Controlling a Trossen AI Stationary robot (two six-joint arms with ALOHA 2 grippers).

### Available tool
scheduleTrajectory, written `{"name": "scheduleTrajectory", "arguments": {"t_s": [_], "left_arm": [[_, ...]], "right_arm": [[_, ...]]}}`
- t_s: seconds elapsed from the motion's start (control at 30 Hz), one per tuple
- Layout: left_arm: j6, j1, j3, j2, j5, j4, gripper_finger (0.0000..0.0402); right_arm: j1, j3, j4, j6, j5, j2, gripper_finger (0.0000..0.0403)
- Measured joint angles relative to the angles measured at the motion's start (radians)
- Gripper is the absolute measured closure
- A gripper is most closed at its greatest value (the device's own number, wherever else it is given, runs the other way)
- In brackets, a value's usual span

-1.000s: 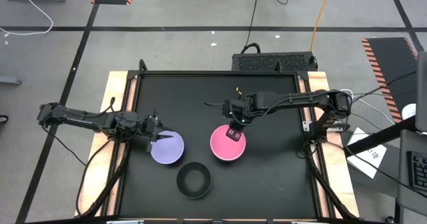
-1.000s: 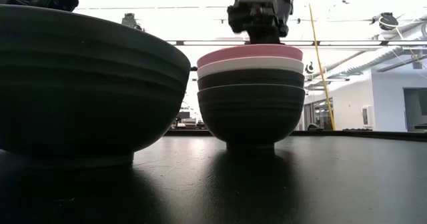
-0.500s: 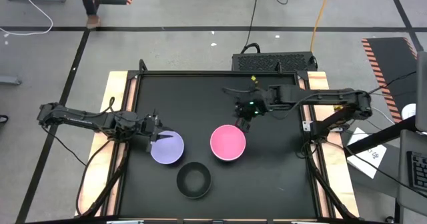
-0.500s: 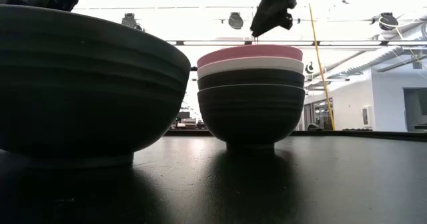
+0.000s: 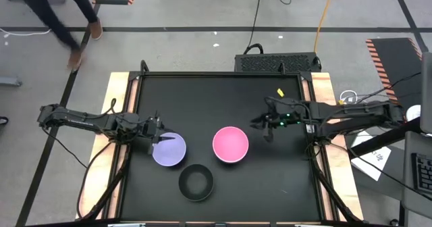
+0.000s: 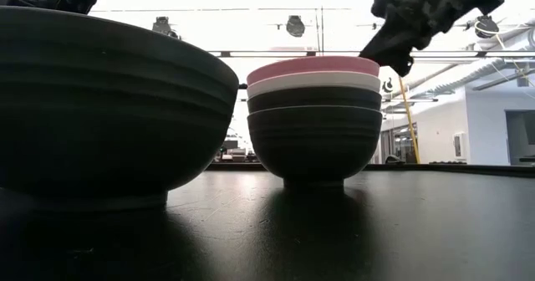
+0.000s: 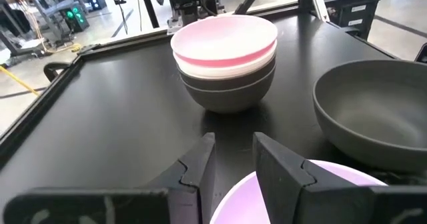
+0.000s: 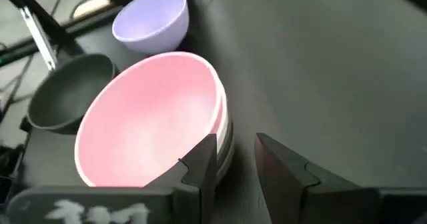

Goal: Nest bowls inside each other
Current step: Stack the purple bowl on the top of pink bowl on the table

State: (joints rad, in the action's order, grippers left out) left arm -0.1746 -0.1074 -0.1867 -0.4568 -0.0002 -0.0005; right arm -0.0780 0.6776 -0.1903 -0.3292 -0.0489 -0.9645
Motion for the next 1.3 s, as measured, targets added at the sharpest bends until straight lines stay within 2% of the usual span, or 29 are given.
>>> {"name": "scheduleTrajectory", "arguments": {"t_s": [0.07,0.23,0.43,0.53,0.63,0.83,0.93,1.0,1.07,1.17,1.3], "left_arm": [[0.001,0.000,0.000,0.000,0.000,0.003,0.0295],[0.034,0.000,0.000,0.000,-0.001,0.017,0.0295],[0.026,0.000,0.000,0.014,0.026,0.166,0.0295],[0.030,0.001,-0.009,0.043,-0.001,0.196,0.0295],[0.096,0.012,-0.099,0.087,-0.132,0.052,0.0295],[0.244,0.027,-0.396,0.097,-0.292,-0.529,0.0295],[0.338,0.038,-0.513,0.059,-0.357,-0.733,0.0295],[0.387,0.048,-0.564,0.025,-0.357,-0.814,0.0295],[0.432,0.058,-0.592,-0.011,-0.317,-0.883,0.0295],[0.487,0.068,-0.603,-0.066,-0.288,-0.919,0.0295],[0.441,0.062,-0.602,-0.121,-0.226,-0.909,0.0295]], "right_arm": [[0.000,-0.028,0.009,-0.001,0.008,0.045,0.0307],[0.000,-0.122,0.014,0.018,0.107,0.162,0.0307],[0.001,-0.256,0.177,0.027,0.101,0.239,0.0307],[0.001,-0.312,0.245,0.027,0.088,0.254,0.0307],[0.001,-0.354,0.252,0.029,0.071,0.279,0.0307],[0.003,-0.422,0.308,0.003,0.044,0.344,0.0307],[0.002,-0.433,0.308,0.005,0.044,0.368,0.0307],[0.002,-0.434,0.310,0.007,0.044,0.377,0.0307],[0.002,-0.435,0.311,0.009,0.044,0.378,0.0307],[0.002,-0.436,0.313,0.017,0.044,0.378,0.0307],[0.002,-0.436,0.313,0.020,0.043,0.378,0.0307]]}}
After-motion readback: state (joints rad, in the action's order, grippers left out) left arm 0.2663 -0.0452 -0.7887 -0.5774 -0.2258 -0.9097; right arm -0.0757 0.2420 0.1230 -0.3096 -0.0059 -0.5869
